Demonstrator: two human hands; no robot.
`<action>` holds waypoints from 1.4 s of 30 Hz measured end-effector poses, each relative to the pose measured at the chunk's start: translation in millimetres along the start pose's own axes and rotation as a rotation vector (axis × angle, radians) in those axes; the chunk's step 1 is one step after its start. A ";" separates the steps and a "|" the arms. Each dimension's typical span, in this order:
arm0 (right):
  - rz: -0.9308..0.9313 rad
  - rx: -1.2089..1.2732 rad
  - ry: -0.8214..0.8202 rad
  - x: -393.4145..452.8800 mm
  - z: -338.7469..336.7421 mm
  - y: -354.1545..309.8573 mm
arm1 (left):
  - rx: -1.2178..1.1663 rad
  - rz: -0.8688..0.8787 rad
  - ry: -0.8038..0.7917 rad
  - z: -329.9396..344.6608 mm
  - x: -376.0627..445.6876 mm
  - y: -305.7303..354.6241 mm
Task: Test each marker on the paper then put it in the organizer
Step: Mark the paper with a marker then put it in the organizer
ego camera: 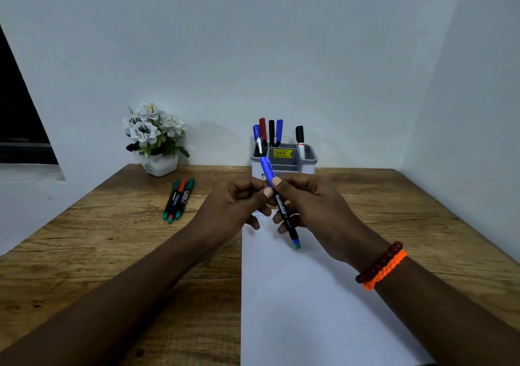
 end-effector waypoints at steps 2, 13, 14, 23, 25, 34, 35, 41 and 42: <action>0.003 0.003 0.003 -1.0 -1.0 -0.4 | 0.036 0.014 0.006 -1.0 -0.5 0.6; 0.046 -0.055 -0.034 -2.8 2.3 1.0 | -0.195 -0.095 0.083 -11.4 0.7 -6.5; 0.039 -0.063 -0.048 -3.0 3.4 0.5 | -0.199 -0.094 0.083 -11.1 0.6 -6.7; 0.028 -0.060 -0.088 -4.2 6.7 -0.7 | -0.232 -0.109 0.071 -9.6 1.6 -5.7; 0.028 -0.074 -0.080 -4.1 5.9 -1.0 | -0.230 -0.107 0.073 -9.7 1.4 -5.7; 0.035 -0.082 -0.137 -4.1 9.5 0.5 | -0.224 -0.112 0.103 -14.1 3.2 -9.0; 0.046 -0.080 -0.148 -3.8 9.7 0.3 | -0.222 -0.116 0.114 -14.7 3.5 -10.0; 0.096 -0.145 -0.072 3.3 -11.0 4.6 | -0.319 -0.190 0.325 -46.5 6.5 -20.9; 0.086 -0.156 -0.050 4.7 -15.4 4.0 | -0.259 -0.183 0.346 -52.4 6.1 -20.2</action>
Point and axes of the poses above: each hand's wrist, its own x-axis towards the middle knuckle, its own z-axis out of the palm, y = z × x, the point moved 8 cm from there along x, towards the middle knuckle, and after that the axes turned 5 degrees about -x, right-handed, at the moved point
